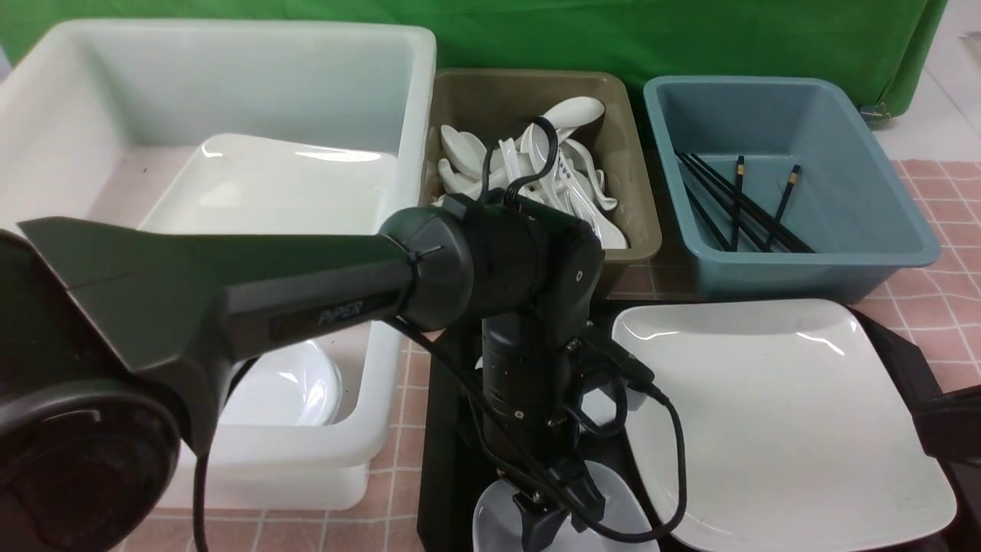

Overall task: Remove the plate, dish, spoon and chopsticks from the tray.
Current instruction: Use the left arm to grab a small plate from the dinner plate, then use the left arm to put the small plate into the large storage box on the left

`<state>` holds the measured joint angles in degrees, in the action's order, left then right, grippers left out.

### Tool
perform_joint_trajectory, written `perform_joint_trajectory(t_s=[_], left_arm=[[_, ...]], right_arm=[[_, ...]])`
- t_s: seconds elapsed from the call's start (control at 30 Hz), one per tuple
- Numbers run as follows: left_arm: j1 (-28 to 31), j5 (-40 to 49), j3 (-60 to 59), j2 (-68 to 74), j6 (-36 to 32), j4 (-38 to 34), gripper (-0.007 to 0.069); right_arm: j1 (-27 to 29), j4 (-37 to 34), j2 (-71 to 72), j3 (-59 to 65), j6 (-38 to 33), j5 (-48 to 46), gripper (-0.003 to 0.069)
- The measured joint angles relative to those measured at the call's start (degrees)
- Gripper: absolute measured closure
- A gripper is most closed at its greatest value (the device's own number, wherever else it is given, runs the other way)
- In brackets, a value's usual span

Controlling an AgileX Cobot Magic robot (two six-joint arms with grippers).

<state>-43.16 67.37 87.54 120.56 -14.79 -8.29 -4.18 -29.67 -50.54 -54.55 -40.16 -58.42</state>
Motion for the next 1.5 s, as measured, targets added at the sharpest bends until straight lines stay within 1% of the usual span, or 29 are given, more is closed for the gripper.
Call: perform_joint_trajectory(t_s=[0.07,0.17,0.2,0.4,0.5,0.53,0.6,0.73,0.87,0.97,1.03,1.1,1.17,1.23,1.27,1.3,1.33,1.37,1.4,1.43,1.47,1.5], left_arm=[[0.00,-0.07,-0.52,0.00,0.00,-0.15,0.0284],[0.07,-0.16,-0.96,0.00,0.16,-0.54,0.0421],[0.25,-0.38,-0.96,0.00,0.17,-1.07,0.0441],[0.96,0.43,-1.02,-0.83,0.95,-1.75,0.0457],[1.35,0.66,-1.02,-2.46,1.28,-2.41,0.0508],[1.82,0.78,-0.96,-4.27,1.28,-3.35,0.0550],[2.22,1.50,-0.25,-6.95,1.28,-5.16,0.0594],[2.49,1.24,2.22,-11.05,1.30,-8.08,0.0613],[2.61,1.38,5.34,-14.00,1.30,-10.11,0.0615],[4.49,2.12,9.01,-16.30,1.30,-11.43,0.0615],[6.81,2.17,10.57,-18.37,1.30,-12.63,0.0615],[10.47,2.18,11.10,-20.79,1.30,-14.15,0.0615],[17.20,2.33,10.78,-23.90,1.30,-15.93,0.0615],[24.11,2.15,8.89,-26.67,1.11,-17.87,0.0615],[26.33,2.15,7.97,-27.49,0.76,-18.48,0.0615],[30.82,2.08,5.76,-29.34,-0.09,-19.54,0.0615],[33.79,2.01,3.97,-30.09,-0.29,-20.20,0.0615],[38.17,1.33,0.97,-31.74,-0.52,-20.98,0.0615],[40.95,0.70,-1.77,-32.60,-0.73,-21.48,0.0615],[42.29,0.48,-2.34,-32.80,-0.73,-21.73,0.0615],[46.01,-0.60,-6.30,-34.02,-0.99,-22.07,0.0615],[48.69,-1.21,-9.21,-34.64,-1.54,-22.06,0.0615]], right_arm=[[0.00,0.00,0.00,0.06,0.00,0.27,0.0629],[0.00,0.00,0.00,0.06,0.00,0.30,0.0629],[0.00,0.00,0.00,0.06,0.00,0.37,0.0629],[0.00,0.00,0.00,0.06,0.00,0.48,0.0629],[0.00,0.00,0.00,0.06,0.00,0.48,0.0629],[0.00,-0.11,0.00,0.06,0.00,0.48,0.0629],[0.00,-0.68,0.00,0.06,0.00,0.43,0.0629],[0.00,-2.06,0.00,-1.02,0.00,0.03,0.0629],[0.00,-3.39,0.00,-3.06,0.00,0.01,0.0629],[0.00,-5.02,-0.16,-5.75,-1.31,-0.04,0.0629],[0.00,-7.37,-0.87,-7.66,-2.74,-0.56,0.0629],[-0.28,-10.04,-2.28,-9.84,-4.11,-1.67,0.0629],[-2.71,-11.86,-5.08,-12.90,-4.51,-2.78,0.0629],[-6.46,-12.29,-7.78,-15.19,-4.74,-3.05,0.0629],[-7.83,-12.29,-8.64,-15.78,-4.68,-3.05,0.0629],[-10.80,-11.87,-10.34,-16.80,-4.13,-2.78,0.0629],[-12.92,-11.44,-11.45,-17.41,-3.53,-2.52,0.0629],[-16.23,-9.47,-13.14,-18.23,-2.25,-1.51,0.0629],[-18.43,-7.87,-14.23,-18.80,-0.77,-0.81,0.0629],[-18.98,-7.40,-14.48,-18.80,-0.77,-0.60,0.0629],[-22.68,-3.86,-16.27,-19.48,2.02,0.98,0.0629],[-25.12,-1.21,-17.49,-19.87,3.81,2.03,0.0629]])
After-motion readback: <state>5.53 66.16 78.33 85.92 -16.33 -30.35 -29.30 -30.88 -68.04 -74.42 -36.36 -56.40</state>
